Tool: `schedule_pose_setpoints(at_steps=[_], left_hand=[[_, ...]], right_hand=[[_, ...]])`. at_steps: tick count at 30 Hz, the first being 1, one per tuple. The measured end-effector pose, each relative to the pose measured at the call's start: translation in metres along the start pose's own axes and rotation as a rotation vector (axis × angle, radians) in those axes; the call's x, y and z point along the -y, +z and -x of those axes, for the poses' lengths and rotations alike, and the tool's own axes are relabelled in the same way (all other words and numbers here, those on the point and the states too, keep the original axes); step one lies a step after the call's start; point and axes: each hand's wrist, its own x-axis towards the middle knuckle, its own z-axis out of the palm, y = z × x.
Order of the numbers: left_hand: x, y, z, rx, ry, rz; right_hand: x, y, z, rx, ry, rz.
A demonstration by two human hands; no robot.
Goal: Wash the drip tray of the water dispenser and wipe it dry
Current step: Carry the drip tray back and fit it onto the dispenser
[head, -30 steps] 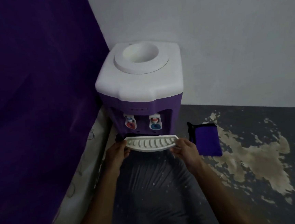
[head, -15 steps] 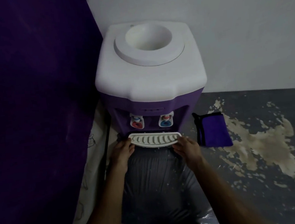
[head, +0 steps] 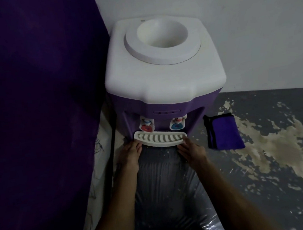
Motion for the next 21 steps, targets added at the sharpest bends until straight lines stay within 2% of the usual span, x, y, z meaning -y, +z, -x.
schedule_pose_setpoints(at_steps=[16, 21], left_hand=[[0.001, 0.013, 0.000, -0.134, -0.024, 0.036], [0.006, 0.014, -0.001, -0.142, 0.032, 0.041]], right_hand=[[-0.002, 0.013, -0.009, -0.122, 0.034, -0.074], [0.000, 0.016, -0.011, -0.152, 0.049, -0.090]])
